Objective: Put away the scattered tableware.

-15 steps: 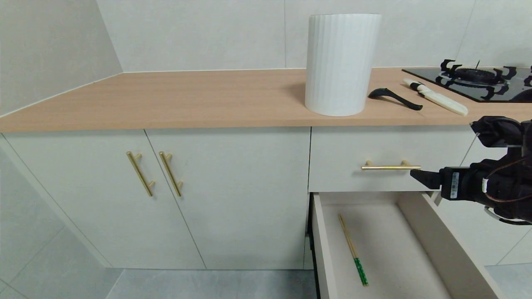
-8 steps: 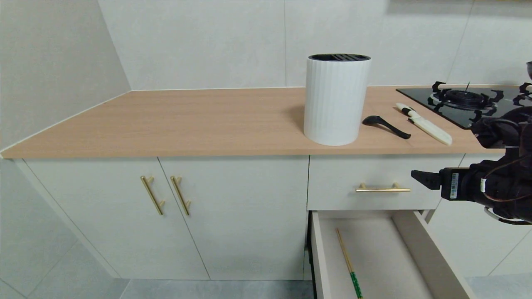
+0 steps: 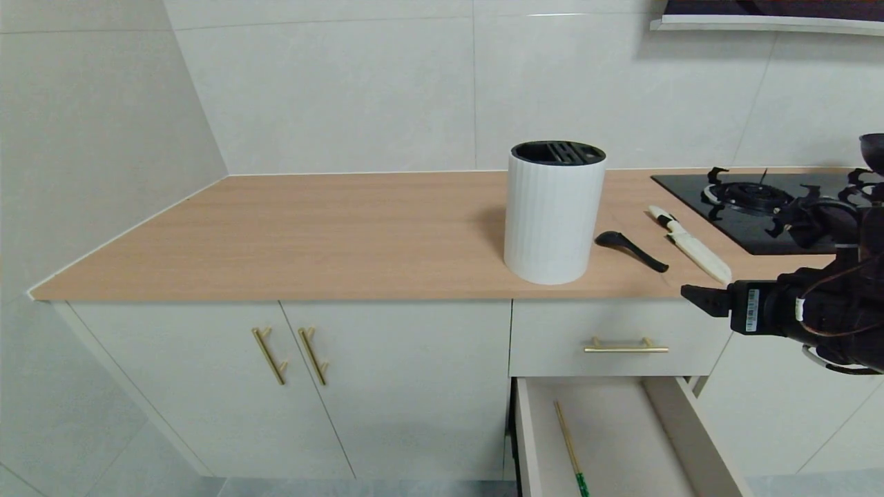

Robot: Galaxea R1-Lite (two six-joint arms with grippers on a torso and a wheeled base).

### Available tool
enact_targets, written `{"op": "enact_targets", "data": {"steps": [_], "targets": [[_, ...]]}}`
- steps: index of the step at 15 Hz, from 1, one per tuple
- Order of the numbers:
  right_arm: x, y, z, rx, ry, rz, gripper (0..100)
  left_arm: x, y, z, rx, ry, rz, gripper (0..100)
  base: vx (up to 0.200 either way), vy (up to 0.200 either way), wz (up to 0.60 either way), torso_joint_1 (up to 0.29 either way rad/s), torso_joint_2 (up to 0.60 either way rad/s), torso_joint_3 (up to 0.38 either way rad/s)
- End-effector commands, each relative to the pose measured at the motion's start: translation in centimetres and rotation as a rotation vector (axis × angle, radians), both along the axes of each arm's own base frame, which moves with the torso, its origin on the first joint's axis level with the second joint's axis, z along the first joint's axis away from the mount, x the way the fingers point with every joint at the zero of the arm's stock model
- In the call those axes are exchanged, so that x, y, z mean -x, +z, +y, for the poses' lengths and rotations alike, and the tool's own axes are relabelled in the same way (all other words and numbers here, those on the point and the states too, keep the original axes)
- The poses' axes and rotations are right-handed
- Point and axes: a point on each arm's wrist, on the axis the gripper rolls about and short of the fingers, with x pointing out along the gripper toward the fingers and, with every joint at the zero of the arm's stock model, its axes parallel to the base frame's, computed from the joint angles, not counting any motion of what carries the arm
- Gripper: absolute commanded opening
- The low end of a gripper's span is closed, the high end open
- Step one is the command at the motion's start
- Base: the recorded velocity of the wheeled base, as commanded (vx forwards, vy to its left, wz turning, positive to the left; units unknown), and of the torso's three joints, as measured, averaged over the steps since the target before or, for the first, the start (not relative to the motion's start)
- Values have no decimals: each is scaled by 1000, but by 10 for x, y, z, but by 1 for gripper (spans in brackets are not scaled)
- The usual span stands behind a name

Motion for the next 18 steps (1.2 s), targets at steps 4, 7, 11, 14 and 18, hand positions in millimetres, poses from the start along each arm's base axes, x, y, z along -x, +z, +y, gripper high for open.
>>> {"op": "enact_targets", "data": {"steps": [4, 7, 11, 14, 18], "targets": [[-3, -7, 1, 5, 1, 19, 100, 0, 0, 0, 0, -1, 2, 100, 0, 0, 0, 173, -393, -225], [-4, -8, 2, 31, 15, 15, 100, 0, 0, 0, 0, -1, 2, 100, 0, 0, 0, 32, -63, -29], [-24, -4, 1, 71, 49, -50, 100, 0, 0, 0, 0, -1, 2, 100, 0, 0, 0, 0, 0, 0], [-65, 9, -7, 51, 86, -105, 100, 0, 0, 0, 0, -1, 2, 100, 0, 0, 0, 0, 0, 0], [-135, -2, -8, 50, 86, -107, 100, 0, 0, 0, 0, -1, 2, 100, 0, 0, 0, 0, 0, 0]]}}
